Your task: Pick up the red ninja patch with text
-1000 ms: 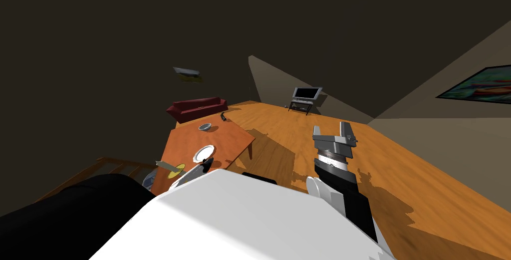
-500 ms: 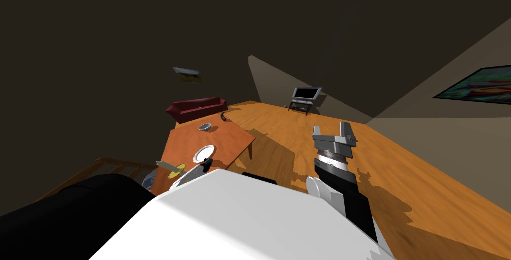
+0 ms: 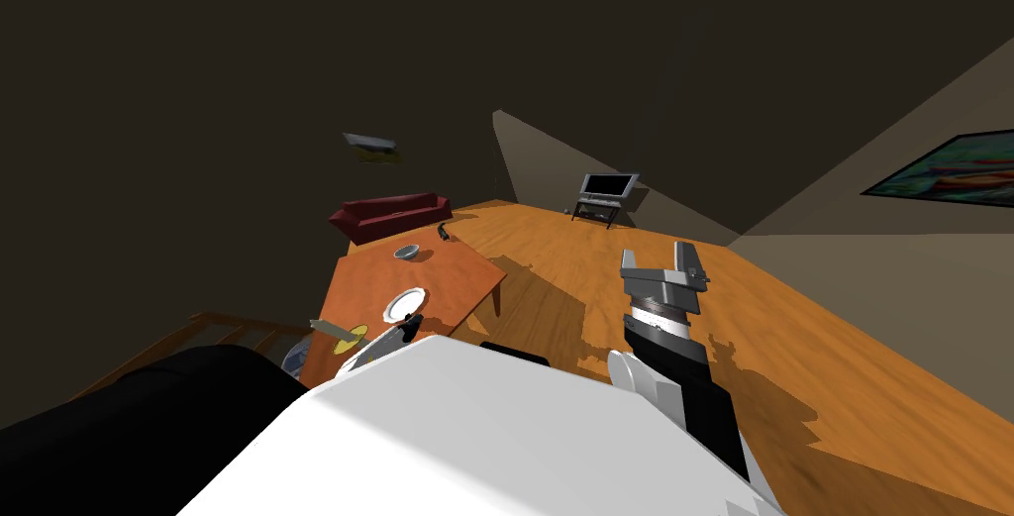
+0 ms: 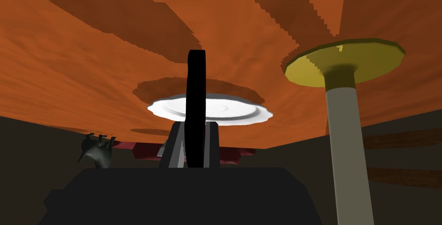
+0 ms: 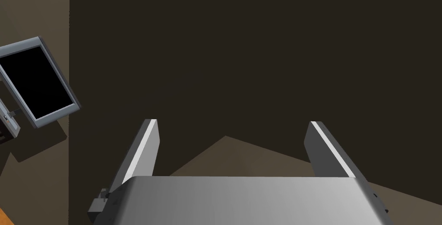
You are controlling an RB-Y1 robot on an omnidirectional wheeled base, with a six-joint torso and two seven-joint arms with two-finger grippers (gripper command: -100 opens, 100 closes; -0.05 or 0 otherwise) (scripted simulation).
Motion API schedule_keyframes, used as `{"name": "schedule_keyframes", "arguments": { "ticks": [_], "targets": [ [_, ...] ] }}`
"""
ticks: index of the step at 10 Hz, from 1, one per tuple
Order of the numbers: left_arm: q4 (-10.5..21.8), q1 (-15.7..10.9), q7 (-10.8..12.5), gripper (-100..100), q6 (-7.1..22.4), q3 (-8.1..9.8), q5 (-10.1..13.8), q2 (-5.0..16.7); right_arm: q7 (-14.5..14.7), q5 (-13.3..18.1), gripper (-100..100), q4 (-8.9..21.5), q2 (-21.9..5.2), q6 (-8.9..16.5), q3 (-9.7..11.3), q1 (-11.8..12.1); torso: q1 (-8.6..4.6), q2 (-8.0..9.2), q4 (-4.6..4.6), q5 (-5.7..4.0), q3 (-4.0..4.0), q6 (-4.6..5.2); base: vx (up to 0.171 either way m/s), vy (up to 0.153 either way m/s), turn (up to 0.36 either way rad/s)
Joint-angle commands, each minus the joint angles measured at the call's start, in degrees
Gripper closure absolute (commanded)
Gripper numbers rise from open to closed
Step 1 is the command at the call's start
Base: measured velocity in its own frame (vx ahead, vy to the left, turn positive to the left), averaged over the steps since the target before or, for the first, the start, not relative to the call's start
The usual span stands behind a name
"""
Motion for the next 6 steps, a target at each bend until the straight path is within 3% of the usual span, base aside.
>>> {"name": "schedule_keyframes", "arguments": {
  "ticks": [1,4,5,6],
  "targets": [
    [-1.6,0.7,0.0,100,0.8,-0.31,0.1,0.2,0.0,0.0,0,0.0,0.0,0.0,0.0,0.0,0.0,0.0,0.0,0.0,0.0,0.0,0.008,-0.012,0.04],
    [-5.3,2.5,0.2,100,2.4,-1.01,0.4,1.1,0.0,0.0,0,0.0,0.0,0.0,0.0,0.0,-0.04,0.0,0.0,-0.02,0.0,-0.03,0.007,-0.012,0.035],
    [-4.5,2.2,0.2,100,1.9,-0.81,0.3,0.9,0.0,0.0,0,0.0,0.0,0.0,0.0,0.0,-0.05,-0.01,-0.01,-0.03,-0.01,-0.03,0.004,-0.006,0.01],
    [-4.7,2.3,0.2,0,2.0,-0.85,0.3,1.0,0.0,0.0,0,0.0,0.0,0.0,0.0,0.0,-0.02,-0.01,-0.01,-0.02,-0.01,-0.02,0.0,0.0,0.0]
  ]
}}
